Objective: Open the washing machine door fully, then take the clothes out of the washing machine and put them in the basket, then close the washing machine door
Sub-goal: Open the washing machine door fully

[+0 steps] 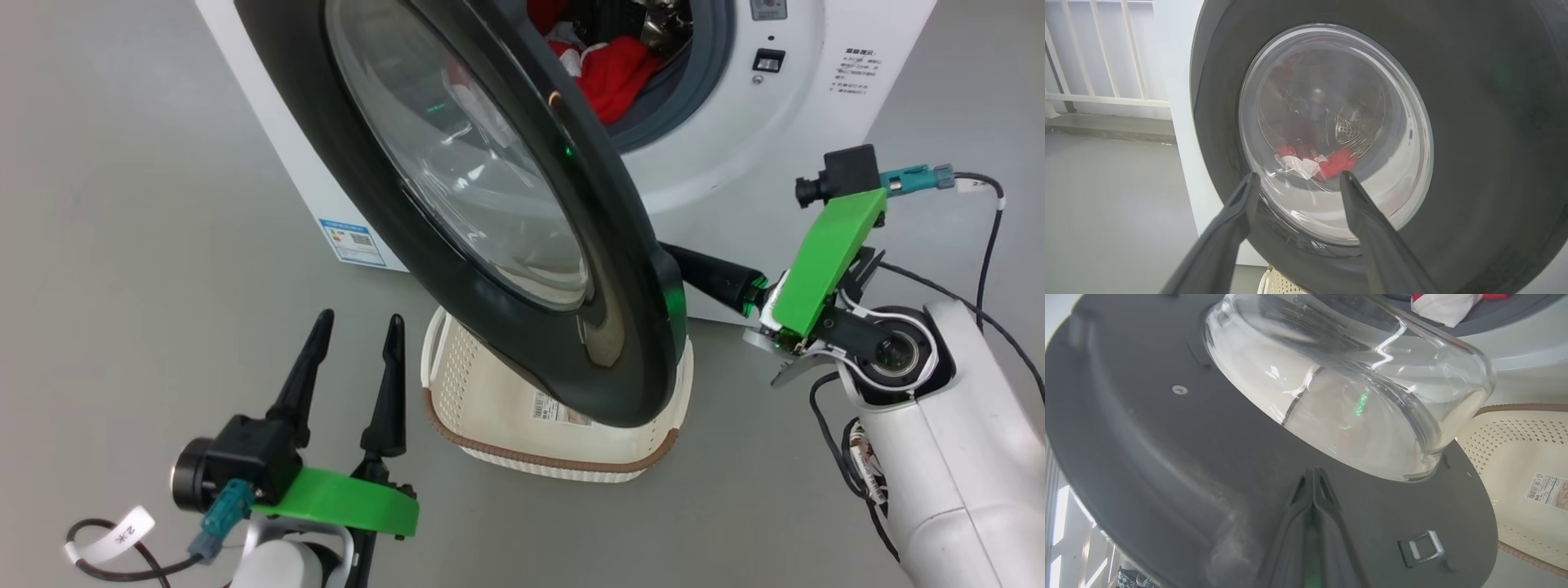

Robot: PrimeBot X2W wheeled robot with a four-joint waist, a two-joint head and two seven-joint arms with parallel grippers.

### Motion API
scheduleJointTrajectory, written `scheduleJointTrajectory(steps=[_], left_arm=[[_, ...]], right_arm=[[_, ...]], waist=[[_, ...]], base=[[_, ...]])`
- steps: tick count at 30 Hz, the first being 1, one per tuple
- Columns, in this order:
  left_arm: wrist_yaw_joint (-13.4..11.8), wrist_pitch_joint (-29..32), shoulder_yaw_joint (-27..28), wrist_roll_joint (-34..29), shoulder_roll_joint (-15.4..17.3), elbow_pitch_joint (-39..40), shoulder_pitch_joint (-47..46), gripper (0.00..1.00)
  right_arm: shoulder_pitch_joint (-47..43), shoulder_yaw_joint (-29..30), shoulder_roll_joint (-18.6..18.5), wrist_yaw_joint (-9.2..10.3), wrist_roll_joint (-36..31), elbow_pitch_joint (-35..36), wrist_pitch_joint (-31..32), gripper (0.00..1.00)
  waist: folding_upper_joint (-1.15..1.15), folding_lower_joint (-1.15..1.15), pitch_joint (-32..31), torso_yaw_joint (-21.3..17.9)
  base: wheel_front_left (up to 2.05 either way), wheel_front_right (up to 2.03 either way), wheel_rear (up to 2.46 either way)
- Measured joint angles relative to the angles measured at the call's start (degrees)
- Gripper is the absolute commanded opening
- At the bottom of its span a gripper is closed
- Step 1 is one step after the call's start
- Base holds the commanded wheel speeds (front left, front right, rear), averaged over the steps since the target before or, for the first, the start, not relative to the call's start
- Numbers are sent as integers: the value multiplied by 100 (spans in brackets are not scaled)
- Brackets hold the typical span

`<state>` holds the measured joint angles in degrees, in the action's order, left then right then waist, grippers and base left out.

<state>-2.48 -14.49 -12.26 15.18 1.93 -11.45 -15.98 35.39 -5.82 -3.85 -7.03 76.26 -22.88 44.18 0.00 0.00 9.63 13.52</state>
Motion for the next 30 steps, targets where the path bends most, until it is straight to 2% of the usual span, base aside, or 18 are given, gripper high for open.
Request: scheduleJointTrajectory(steps=[4,30], left_arm=[[0,0,15,1,1,23,87,100],[-2,0,70,11,5,122,317,100]], right_arm=[[-148,-121,-4,0,194,147,73,0],[-854,-648,5,-1,343,751,353,0]], waist=[[0,0,-66,67],[0,0,-316,624]], base=[[0,0,0],[0,0,0]])
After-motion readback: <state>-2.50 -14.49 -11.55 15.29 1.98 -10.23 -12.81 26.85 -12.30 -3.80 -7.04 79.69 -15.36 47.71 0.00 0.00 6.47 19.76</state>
